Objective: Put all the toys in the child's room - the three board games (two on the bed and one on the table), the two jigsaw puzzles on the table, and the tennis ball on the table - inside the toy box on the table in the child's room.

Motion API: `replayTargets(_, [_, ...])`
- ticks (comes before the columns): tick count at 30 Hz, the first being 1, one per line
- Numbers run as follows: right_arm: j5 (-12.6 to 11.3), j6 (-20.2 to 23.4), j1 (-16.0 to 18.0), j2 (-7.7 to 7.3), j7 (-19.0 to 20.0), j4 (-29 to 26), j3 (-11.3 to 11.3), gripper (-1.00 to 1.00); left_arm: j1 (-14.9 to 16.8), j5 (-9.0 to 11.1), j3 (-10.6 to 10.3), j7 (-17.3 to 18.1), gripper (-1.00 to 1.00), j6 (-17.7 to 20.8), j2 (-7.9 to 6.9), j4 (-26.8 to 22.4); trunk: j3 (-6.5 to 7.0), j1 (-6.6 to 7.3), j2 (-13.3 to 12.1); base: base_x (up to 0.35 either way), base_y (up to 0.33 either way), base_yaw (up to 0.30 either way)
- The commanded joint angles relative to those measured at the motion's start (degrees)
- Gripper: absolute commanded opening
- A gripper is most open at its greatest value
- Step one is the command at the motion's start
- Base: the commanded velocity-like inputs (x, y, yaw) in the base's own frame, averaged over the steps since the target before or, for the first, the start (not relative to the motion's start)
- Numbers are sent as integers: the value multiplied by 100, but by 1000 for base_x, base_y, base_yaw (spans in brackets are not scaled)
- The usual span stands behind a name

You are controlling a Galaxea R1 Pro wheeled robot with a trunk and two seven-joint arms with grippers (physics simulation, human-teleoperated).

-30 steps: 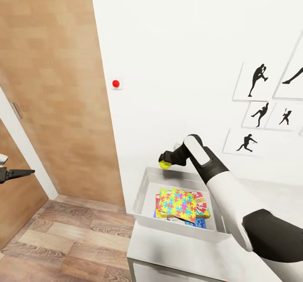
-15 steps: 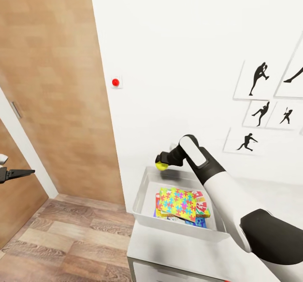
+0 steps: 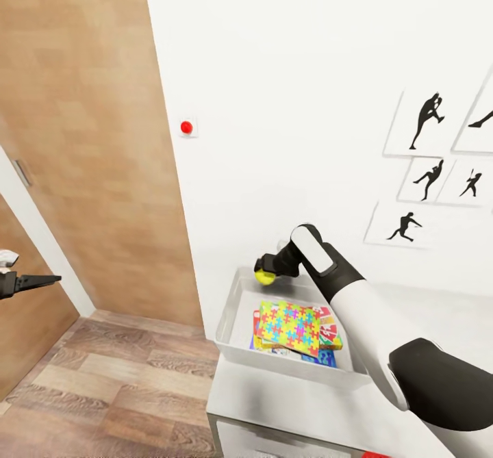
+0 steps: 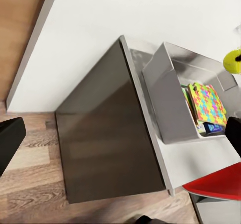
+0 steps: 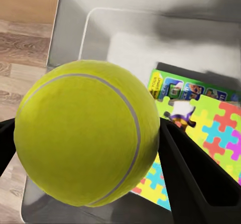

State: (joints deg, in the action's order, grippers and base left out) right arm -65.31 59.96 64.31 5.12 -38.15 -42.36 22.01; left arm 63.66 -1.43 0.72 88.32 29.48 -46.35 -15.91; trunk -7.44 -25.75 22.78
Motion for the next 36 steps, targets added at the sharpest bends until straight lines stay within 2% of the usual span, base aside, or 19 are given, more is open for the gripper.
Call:
replayTargets(1, [-76,4,6,-2,-71,14,13,-100,7,-16,7,24,100,54,2,1,-23,-3,14,0,0,0])
replayTargets(6, [-71,4,11,2,-65,70,29,-100,7,-15,7,21,100,43,11,1,-70,-3,14,0,0,0])
replayTargets(10, [-93,4,19,6,17,78,161,-100,7,-15,7,19,100,41,12,7,-108,-3,14,0,0,0])
replayTargets(15, [-85,4,20,3,482,79,260,-100,7,-15,7,26,100,40,12,9,-155,-3,14,0,0,0])
replayTargets(20, [-89,4,21,-1,612,84,406,-100,5,-15,7,22,100,41,12,9,-202,-3,14,0,0,0])
replayTargets(27, [-96,4,20,6,645,88,442,-100,3,-15,7,26,100,41,12,9,-268,-3,14,0,0,0])
replayTargets(36, [-89,4,20,7,917,218,461,-100,4,-15,7,28,100,41,12,9,-353,-3,14,0,0,0])
